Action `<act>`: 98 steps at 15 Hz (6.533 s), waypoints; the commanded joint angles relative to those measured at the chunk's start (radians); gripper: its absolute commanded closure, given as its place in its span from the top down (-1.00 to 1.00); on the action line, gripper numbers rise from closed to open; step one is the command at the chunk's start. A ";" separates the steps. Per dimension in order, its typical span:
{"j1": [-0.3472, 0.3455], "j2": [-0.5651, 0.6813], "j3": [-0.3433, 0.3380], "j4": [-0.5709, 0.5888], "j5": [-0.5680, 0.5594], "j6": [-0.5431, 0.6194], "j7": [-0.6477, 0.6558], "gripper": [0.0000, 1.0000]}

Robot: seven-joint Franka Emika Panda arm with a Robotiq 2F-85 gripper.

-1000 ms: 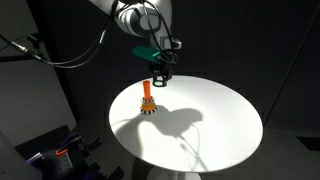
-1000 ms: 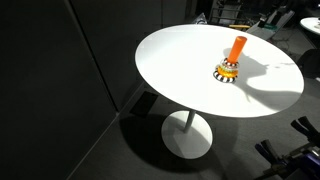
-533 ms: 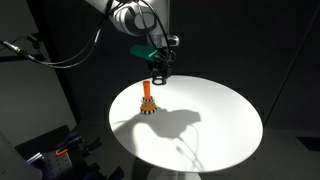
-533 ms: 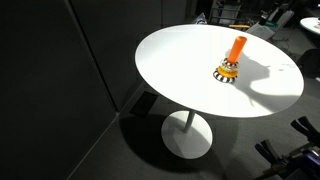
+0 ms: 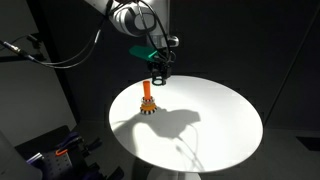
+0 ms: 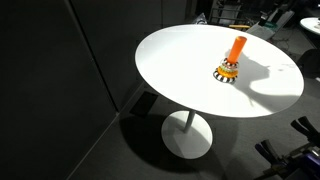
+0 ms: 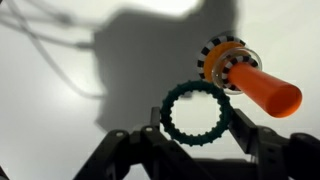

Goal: Place the dark green ring on the stack

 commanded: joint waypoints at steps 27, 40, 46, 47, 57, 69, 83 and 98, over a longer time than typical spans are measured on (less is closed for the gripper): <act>0.104 0.040 0.066 -0.004 -0.016 0.028 0.010 -0.10; 0.117 0.039 0.062 0.004 -0.115 0.016 0.031 -0.10; 0.118 0.049 0.064 0.011 -0.115 -0.019 0.032 -0.10; 0.118 0.049 0.064 0.011 -0.116 -0.025 0.032 -0.10; 0.122 0.061 0.062 0.003 -0.154 -0.003 0.047 -0.10; 0.136 0.079 0.069 0.039 -0.137 -0.010 0.079 -0.10; 0.133 0.145 0.068 0.157 -0.111 -0.210 0.090 -0.10; 0.121 0.175 0.069 0.255 -0.050 -0.312 0.078 -0.10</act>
